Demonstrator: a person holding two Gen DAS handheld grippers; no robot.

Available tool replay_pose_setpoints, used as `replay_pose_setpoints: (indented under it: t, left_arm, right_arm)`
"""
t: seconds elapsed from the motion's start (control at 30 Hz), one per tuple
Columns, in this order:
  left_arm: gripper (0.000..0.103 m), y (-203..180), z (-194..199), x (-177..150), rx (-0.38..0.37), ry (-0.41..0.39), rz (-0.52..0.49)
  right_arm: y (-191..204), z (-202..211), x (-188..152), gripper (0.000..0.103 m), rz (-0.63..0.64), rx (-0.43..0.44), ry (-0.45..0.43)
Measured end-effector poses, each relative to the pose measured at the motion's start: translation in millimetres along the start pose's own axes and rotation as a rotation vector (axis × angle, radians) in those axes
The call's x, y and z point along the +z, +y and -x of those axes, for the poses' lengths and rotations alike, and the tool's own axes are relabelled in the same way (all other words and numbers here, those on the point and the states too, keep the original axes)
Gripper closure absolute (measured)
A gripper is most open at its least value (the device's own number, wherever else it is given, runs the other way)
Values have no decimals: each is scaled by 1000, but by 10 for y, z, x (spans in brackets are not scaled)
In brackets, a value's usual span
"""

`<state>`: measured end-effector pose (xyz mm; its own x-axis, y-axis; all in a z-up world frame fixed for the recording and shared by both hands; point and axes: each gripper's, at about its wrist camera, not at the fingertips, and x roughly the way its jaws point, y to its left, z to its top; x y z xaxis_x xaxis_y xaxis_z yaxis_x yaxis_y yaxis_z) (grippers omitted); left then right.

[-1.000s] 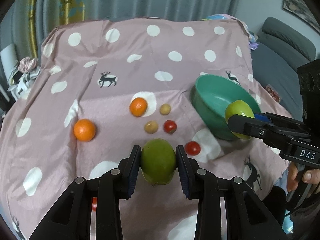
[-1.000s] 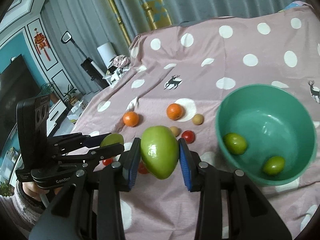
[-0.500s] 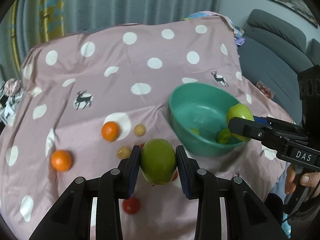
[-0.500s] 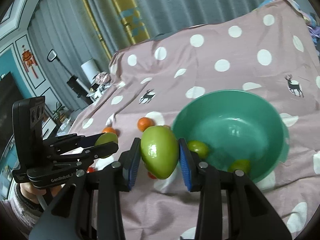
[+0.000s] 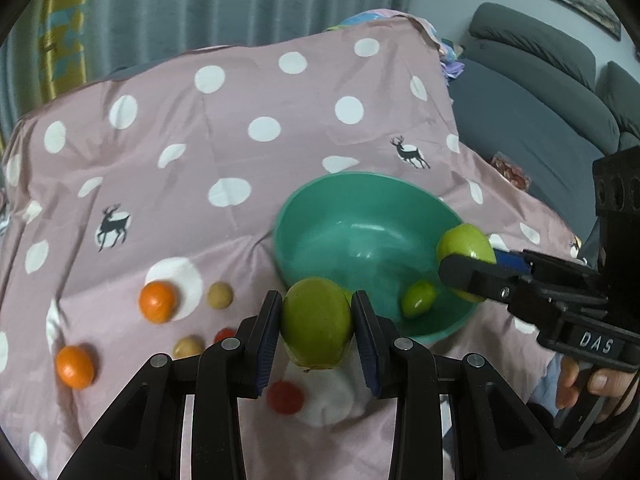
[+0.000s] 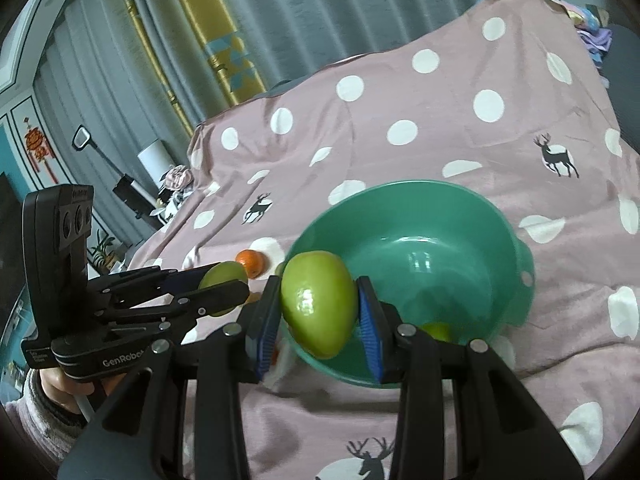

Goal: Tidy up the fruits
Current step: 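Carry both green tomatoes into the teal bowl and open both grippers, then withdraw both grippers from the bowl toward the oranges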

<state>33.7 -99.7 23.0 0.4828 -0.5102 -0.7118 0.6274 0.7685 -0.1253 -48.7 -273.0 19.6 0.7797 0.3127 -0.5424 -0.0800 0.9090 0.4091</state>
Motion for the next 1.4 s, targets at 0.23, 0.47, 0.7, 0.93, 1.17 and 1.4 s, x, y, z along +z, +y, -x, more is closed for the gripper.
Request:
replay_pose_setpoints:
  t: [0.23,0.47,0.7,0.93,1.17,1.4]
  left_arm:
    - [67,-139,-244,128,2,22,-39]
    - [67,-241,-487,172,7,58,-66]
    - [67,-295,-651,147,30,89,-92]
    - [67,-292,-716,138,41,106,-96]
    - [64,-290,-671,150,62,84,-78]
    - [27,-253,-489,127,61,46,-59]
  right_arm:
    - [-172,-15,-50,66,-26,-37,5]
    - [-270,-80,-100,66,-28,-78,22]
    - [-322,-107,-100,65,-17,-118,31]
    - [-327,-176,-97,65,-11,-118,50]
    - [-389,-134,-109,58,-65,-111,49]
    - [-397,-83,-119,54,-95,-100,34]
